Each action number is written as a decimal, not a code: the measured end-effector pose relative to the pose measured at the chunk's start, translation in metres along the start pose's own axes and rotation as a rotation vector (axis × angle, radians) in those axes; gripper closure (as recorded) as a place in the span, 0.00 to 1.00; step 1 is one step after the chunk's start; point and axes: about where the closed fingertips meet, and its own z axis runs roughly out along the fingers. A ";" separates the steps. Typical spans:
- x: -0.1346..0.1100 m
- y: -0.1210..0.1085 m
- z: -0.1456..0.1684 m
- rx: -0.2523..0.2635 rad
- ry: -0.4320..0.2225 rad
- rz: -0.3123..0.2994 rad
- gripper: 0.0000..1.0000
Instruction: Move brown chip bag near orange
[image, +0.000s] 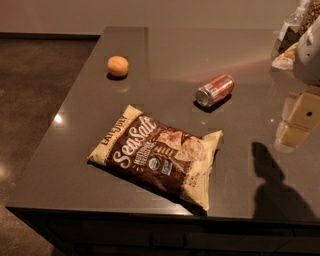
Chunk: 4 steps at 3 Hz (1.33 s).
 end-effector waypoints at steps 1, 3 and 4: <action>0.000 0.000 0.000 0.000 0.000 0.000 0.00; -0.033 0.007 0.028 -0.059 -0.006 0.044 0.00; -0.059 0.028 0.070 -0.101 0.010 0.040 0.00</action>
Offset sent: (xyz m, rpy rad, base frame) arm 0.0054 0.0192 -0.0153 0.0130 0.0485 -0.0408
